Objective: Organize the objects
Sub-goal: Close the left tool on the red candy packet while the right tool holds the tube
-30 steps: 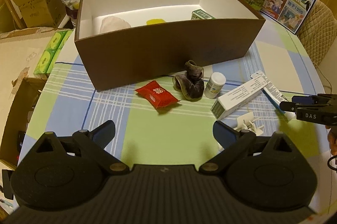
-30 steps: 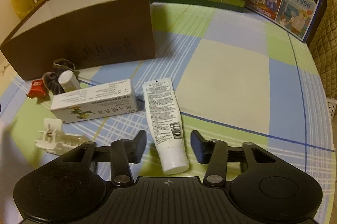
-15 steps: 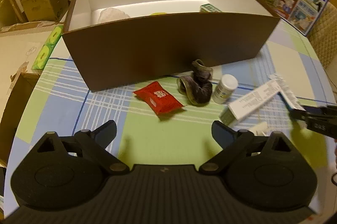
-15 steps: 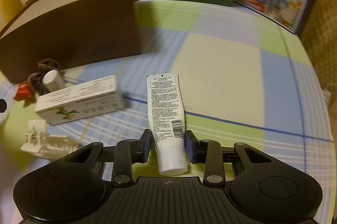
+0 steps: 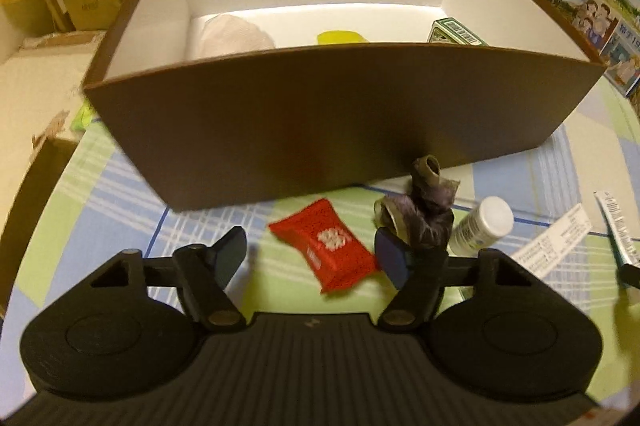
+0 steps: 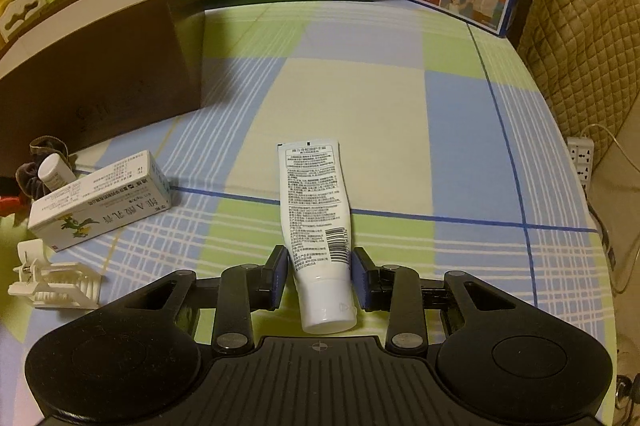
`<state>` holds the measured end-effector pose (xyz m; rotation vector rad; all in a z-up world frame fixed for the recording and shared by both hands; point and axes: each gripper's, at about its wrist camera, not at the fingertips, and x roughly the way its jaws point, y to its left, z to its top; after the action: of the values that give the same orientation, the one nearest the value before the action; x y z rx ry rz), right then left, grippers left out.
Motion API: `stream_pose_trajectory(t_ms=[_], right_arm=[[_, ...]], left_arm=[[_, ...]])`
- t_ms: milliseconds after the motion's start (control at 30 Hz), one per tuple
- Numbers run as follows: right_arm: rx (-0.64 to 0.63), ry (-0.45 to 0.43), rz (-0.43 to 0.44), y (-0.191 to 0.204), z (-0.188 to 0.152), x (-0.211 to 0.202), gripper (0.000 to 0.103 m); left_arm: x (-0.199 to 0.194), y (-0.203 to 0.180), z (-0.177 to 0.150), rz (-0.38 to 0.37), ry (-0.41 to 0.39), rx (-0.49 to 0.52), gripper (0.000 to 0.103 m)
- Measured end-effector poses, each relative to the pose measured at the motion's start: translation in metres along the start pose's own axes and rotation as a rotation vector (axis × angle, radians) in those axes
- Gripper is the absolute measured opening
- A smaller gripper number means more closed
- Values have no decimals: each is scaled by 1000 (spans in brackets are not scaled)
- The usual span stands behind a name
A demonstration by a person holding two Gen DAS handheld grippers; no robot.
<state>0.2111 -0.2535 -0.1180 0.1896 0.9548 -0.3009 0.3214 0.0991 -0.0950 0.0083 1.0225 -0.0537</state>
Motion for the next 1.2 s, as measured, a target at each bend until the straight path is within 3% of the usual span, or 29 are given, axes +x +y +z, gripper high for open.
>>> stream_pose_trajectory(t_ms=[167, 300, 767, 900, 1200], right_arm=[[0, 3, 3, -1, -1, 2, 31], [0, 3, 3, -1, -1, 2, 31], [-32, -1, -9, 5, -1, 10, 31], [-35, -6, -7, 5, 0, 12, 31], [-40, -9, -9, 6, 0, 14, 31]], left_arm=[[12, -8, 3, 24, -1, 58, 47], [10, -3, -3, 9, -15, 91, 40], [4, 18, -24, -22, 3, 109, 44], [3, 17, -23, -17, -7, 104, 33], [4, 6, -18, 13, -25, 151, 35]])
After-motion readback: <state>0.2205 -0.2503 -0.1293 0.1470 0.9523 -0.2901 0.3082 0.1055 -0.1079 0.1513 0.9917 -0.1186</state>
